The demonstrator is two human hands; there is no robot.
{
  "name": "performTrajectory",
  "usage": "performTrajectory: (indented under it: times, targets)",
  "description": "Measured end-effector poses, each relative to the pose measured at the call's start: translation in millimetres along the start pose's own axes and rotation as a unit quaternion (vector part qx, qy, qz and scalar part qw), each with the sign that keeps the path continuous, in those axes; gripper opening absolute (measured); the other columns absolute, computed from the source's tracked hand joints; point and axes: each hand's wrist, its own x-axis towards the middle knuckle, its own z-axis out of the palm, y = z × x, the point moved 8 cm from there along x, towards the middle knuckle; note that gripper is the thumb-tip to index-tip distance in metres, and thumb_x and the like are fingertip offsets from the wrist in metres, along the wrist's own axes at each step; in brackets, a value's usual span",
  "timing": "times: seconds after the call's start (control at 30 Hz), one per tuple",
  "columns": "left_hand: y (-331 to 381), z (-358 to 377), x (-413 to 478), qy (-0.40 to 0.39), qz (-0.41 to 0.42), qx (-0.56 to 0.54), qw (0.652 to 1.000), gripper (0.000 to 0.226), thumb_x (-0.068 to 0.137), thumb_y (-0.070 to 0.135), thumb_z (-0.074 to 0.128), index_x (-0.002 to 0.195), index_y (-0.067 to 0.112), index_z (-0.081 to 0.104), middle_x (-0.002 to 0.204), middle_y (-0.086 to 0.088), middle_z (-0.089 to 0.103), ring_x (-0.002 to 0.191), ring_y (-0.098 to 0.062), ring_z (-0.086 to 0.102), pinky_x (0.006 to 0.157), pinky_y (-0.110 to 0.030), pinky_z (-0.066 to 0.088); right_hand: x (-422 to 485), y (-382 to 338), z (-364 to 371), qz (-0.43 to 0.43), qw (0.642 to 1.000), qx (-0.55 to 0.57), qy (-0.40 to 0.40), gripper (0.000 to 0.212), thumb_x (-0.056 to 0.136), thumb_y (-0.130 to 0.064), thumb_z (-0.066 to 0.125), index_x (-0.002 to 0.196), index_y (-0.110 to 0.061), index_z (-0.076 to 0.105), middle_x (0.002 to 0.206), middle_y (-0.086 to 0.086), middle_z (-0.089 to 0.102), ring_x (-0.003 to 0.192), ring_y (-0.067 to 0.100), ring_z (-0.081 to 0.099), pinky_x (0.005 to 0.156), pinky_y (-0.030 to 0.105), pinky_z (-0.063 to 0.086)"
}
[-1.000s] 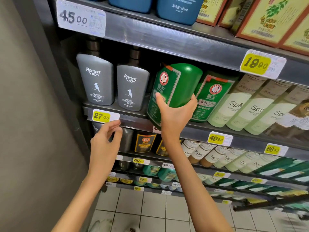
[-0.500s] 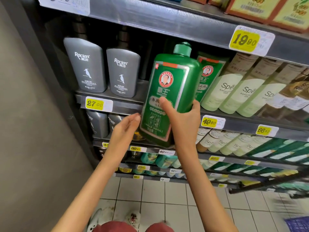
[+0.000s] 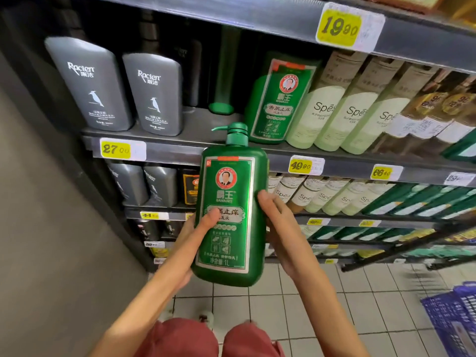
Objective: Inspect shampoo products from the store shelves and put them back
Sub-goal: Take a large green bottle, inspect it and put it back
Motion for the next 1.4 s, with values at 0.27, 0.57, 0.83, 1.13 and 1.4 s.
performTrajectory:
  times: [0.27,0.57,0.83,1.13,1.4]
  targets:
    - [4,14,2,-0.077,-0.032,0.133,0.988,0.096,0.038,0.076,0.073,0.119,0.031,0.049,0.108,0.014,0.069,0.100,-0.006,0.065,0.075,-0.020,0.055,12,1,-3,-0.030,0.988,0.147,-0.019,0.047,0.073,-0.032,0.071,0.115,-0.013,0.061,0.104,0.008,0.073,0.095,0.023,0.070,0.073,0.028,0.057]
    - [-9,30,4,0.040,0.029,0.424,0.904,0.128,0.052,0.056,0.077,0.146,0.037,-0.008,0.147,0.004,0.031,0.133,-0.016,0.034,0.108,-0.045,0.034,24,-10,-18,-0.045,0.986,0.092,0.128,0.034,0.073,-0.007,0.078,0.103,-0.003,0.064,0.095,0.016,0.072,0.083,0.024,0.071,0.069,0.032,0.059]
    - [-2,30,-14,-0.116,-0.031,0.047,0.992,0.100,0.037,0.057,0.086,0.125,0.029,0.049,0.116,0.005,0.067,0.104,-0.012,0.065,0.078,-0.025,0.055,11,-7,-30,-0.048,0.993,0.060,0.089,0.057,0.071,-0.062,0.059,0.109,-0.020,0.054,0.098,-0.002,0.061,0.084,0.006,0.061,0.076,0.025,0.047]
    - [3,28,-18,-0.215,-0.062,-0.107,0.969,0.054,0.100,0.032,0.030,0.139,-0.005,0.035,0.142,-0.023,0.040,0.134,-0.030,0.036,0.111,-0.036,0.025,29,16,12,0.041,0.906,0.397,-0.141,0.068,0.044,-0.044,0.092,0.097,-0.007,0.072,0.093,0.012,0.073,0.082,0.023,0.071,0.072,0.034,0.059]
    - [-4,13,5,-0.085,-0.037,0.272,0.958,0.115,0.048,0.063,0.077,0.141,0.020,0.024,0.129,0.003,0.054,0.112,-0.007,0.056,0.098,-0.029,0.045,30,-5,-26,-0.079,0.993,0.052,0.071,0.076,0.052,-0.029,0.086,0.117,-0.013,0.051,0.107,0.008,0.069,0.091,0.019,0.070,0.075,0.033,0.057]
